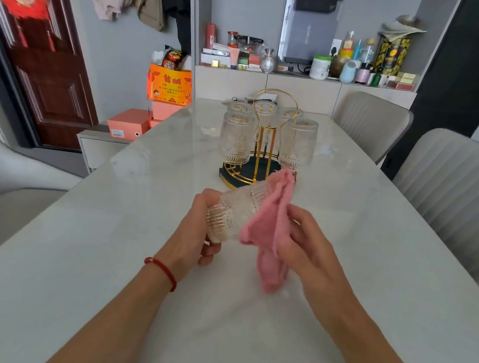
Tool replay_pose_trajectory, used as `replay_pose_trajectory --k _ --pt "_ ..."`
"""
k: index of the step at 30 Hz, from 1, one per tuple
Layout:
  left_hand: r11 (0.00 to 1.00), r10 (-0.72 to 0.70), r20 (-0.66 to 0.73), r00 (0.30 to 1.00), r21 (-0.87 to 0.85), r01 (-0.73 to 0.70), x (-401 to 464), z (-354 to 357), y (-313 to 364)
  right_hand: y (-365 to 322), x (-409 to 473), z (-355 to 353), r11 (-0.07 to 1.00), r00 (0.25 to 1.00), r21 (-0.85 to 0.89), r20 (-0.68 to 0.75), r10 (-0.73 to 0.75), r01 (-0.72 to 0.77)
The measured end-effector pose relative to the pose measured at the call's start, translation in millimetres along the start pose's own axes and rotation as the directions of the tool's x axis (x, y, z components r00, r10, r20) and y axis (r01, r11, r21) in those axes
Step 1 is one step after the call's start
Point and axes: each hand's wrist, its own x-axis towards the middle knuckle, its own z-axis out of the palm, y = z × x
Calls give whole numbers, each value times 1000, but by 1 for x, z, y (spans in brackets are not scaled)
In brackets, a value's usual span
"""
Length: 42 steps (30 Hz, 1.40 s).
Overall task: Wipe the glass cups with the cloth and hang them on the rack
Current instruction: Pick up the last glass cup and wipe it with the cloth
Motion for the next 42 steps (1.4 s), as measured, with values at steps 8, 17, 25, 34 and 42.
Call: replay_pose_trajectory --k 8,17,25,34,42 --pt "994 -102 45 994 42 100 -6 -15 9 -11 -6 7 888 966 -444 257 -1 119" --pt "958 -170 159 973 260 125 -12 -3 11 -2 -6 13 780 954 -609 296 53 145" --pt "987 -111 9 994 122 109 -11 9 8 -8 -10 20 948 976 -312 176 128 -67" --pt "911 340 71 938 223 -348 -5 6 1 -16 -11 24 848 829 1 215 517 -529" --pt "624 630 204 750 442 -645 -4 5 -1 -17 -2 13 728 802 335 234 550 -598"
